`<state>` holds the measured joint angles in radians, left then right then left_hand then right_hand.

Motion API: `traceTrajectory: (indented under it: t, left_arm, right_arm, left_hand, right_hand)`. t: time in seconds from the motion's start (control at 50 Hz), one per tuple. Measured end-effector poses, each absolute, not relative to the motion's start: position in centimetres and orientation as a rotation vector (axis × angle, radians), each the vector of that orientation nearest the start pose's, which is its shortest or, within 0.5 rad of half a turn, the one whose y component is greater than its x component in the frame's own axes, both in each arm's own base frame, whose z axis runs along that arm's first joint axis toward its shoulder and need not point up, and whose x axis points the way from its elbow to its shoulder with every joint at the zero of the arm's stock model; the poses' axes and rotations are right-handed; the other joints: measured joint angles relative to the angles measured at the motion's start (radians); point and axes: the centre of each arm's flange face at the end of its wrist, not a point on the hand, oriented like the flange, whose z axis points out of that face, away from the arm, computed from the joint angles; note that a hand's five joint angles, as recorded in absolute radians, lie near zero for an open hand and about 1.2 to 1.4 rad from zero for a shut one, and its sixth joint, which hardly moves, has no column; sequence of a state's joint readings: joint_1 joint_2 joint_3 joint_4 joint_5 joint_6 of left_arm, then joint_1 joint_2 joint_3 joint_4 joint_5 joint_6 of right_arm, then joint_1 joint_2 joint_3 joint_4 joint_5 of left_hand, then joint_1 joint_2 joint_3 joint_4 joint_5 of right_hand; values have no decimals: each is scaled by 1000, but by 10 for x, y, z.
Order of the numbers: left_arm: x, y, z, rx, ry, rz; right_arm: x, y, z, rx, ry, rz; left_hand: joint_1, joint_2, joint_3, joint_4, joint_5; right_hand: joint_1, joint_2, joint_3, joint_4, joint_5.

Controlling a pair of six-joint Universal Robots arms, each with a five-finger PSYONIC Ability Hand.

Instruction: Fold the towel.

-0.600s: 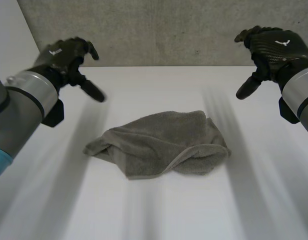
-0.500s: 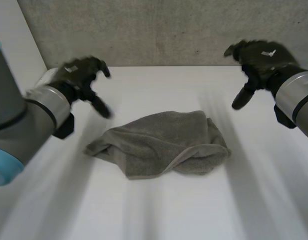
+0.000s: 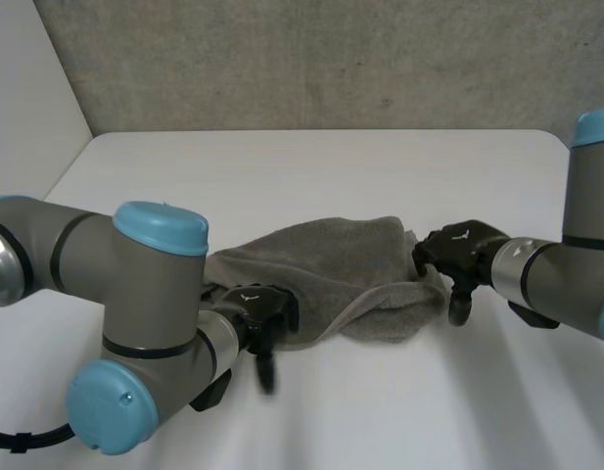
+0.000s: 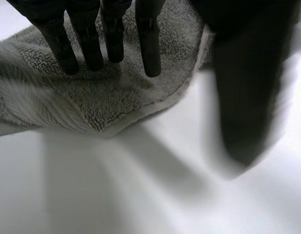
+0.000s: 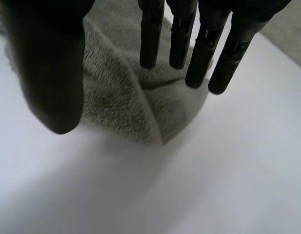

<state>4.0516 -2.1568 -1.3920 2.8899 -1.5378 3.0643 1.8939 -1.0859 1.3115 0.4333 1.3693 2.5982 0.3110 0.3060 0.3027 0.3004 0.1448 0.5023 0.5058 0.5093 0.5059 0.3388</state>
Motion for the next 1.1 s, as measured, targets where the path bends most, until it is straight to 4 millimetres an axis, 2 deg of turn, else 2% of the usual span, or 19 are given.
traceTrajectory:
  t: [0.12,0.26,0.5,0.7,0.96,1.1]
  left_arm:
    - [-326,-203,136,909,3017,-1519]
    - [-327,-215,132,836,2947,-1631]
    - [-333,-228,128,792,2859,-1772]
    - [-334,-237,120,776,2854,-1778]
    - [-328,-254,123,705,2820,-1847]
    - [-320,-265,125,651,2800,-1875]
  right_arm:
    - [254,-278,172,-1281,2447,-1286]
    - [256,-280,160,-1285,2450,-1268]
    - [257,-281,159,-1277,2443,-1288]
    - [258,-281,155,-1273,2439,-1291]
    - [259,-282,153,-1264,2434,-1305]
    - [259,-283,153,-1264,2430,-1310]
  left_hand:
    - [0,0,0,0,-3]
    - [0,0,0,0,-4]
    - [1,0,0,0,-2]
    - [4,6,8,11,10]
    - [308,312,313,315,296]
    - [364,370,373,376,358]
  right_hand:
    - [91,83,84,87,83]
    - [94,85,85,90,88]
    - [94,85,85,90,88]
    - [102,88,95,98,97]
    - [143,124,134,136,135]
    - [143,124,134,136,135]
